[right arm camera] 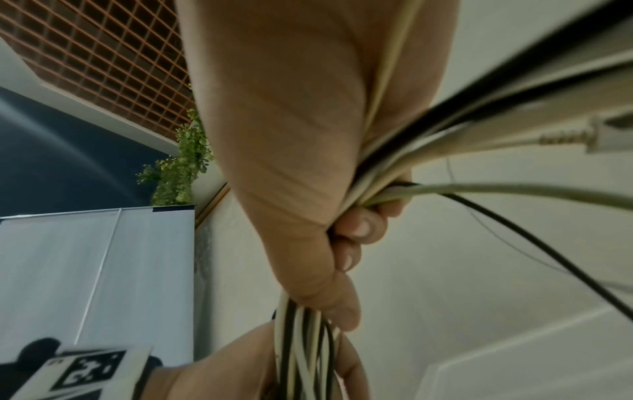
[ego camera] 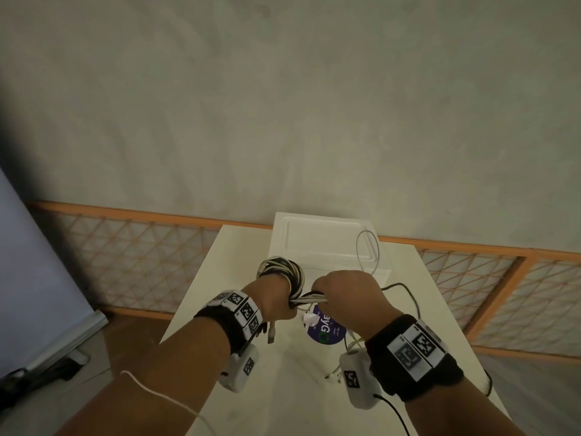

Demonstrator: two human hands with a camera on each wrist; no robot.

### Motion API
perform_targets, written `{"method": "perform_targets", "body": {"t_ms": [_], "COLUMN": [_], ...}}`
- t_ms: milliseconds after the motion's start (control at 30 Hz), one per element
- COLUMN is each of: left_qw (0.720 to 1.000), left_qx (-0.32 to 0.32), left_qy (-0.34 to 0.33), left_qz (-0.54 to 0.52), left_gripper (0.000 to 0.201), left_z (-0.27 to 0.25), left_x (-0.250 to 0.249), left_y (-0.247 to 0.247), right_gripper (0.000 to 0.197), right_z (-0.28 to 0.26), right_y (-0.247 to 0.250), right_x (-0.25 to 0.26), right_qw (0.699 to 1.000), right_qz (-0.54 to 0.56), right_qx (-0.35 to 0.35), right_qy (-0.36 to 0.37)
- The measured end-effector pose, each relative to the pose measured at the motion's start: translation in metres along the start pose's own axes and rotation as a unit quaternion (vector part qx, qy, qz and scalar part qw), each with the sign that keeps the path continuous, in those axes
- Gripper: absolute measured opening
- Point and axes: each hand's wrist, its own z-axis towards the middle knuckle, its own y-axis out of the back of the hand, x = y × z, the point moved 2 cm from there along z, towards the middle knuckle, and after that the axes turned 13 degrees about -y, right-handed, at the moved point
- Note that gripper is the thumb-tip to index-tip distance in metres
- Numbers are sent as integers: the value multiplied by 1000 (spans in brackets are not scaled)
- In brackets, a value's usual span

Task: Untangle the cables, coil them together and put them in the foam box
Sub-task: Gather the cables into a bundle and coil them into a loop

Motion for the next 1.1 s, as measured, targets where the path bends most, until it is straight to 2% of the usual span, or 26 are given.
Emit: {"method": "perform_targets", "body": {"t_ms": [67,167,233,300,367,467,533,633,767,833,933,1000,1100], "left_qw": [1000,996,989,982,982,986,989,995,996,996,996,998,996], "left_qx": [-26,-72,-97,-113,-104,-102,-107,-90,-82,-89,-85,-55,31], "left_qy": [-2,-22,-50,-80,-78,-65,-51,-12,-20,-12,15,44,87], "left_qz": [5,57,104,131,137,113,90,48,34,14,0,-10,-3], "left_gripper": [28,31,30,19,13,16,16,25,31,30,31,33,34], "left_z": [-3,-6,-8,-9,-8,-9,-12,-14,-15,-15,-15,-12,-7], "left_x": [-2,-5,-8,-14,-18,-26,-27,-22,-23,-22,-21,-19,-18], "left_y": [2,11,16,17,18,19,18,10,5,4,3,4,4], "right_gripper": [19,20,40,60,54,34,30,28,37,38,34,33,29], "right_z": [-1,-2,-3,-6,-8,-5,-3,-2,-6,-7,-5,-4,-4], "right_y": [1,-1,-3,-6,-13,-30,-44,-62,-70,-70,-74,-73,-69], "right_x": [2,-5,-11,-4,12,22,20,18,17,17,13,11,13], "right_qw": [1000,999,996,996,996,983,977,980,978,977,965,957,959], "right_qz": [-11,42,63,67,90,166,191,174,171,164,224,235,196], "right_qx": [-6,14,49,51,13,-34,-54,-67,-101,-128,-138,-165,-200], "right_qy": [5,-27,-35,-16,-12,-70,-83,-68,-65,-37,14,34,51]}}
